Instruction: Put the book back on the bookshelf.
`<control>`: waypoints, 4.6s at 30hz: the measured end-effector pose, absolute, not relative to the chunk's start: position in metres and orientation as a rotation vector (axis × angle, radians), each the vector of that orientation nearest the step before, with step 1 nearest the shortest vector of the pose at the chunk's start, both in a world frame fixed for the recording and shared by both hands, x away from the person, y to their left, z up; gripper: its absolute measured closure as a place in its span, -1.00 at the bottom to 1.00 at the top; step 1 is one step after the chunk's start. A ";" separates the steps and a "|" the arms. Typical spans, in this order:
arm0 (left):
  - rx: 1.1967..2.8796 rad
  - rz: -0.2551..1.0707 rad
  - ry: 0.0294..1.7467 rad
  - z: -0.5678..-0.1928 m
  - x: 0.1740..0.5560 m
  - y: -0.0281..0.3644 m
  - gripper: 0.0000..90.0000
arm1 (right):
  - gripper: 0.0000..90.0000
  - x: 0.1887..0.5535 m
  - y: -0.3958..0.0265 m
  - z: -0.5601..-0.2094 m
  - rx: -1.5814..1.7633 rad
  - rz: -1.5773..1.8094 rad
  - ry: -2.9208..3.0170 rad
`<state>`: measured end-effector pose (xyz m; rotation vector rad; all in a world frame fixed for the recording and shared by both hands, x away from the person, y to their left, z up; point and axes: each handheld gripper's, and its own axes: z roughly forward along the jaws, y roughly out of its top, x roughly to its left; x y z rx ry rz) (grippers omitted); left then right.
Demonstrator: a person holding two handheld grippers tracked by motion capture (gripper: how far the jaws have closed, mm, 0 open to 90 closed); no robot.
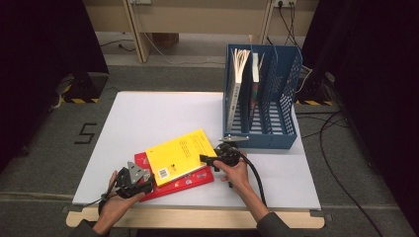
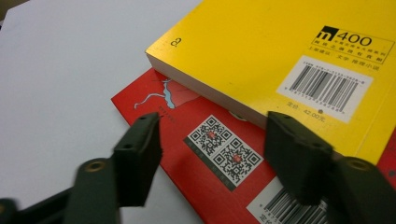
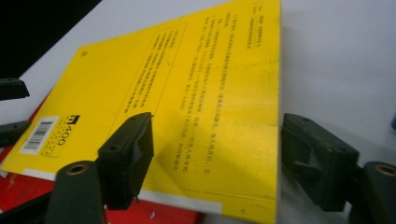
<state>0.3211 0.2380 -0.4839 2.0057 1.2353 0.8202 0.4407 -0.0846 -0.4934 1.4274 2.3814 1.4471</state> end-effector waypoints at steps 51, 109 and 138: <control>1.895 0.860 1.335 -0.488 0.361 0.234 0.01 | 0.63 0.426 -0.083 -0.411 1.513 2.090 1.977; 1.659 0.812 1.629 -0.500 0.385 0.313 -0.56 | 0.67 0.437 -0.067 -0.341 1.098 1.927 2.223; 1.787 0.822 1.618 -0.503 0.394 0.318 -0.63 | 0.66 0.402 -0.217 -0.259 1.247 1.957 1.769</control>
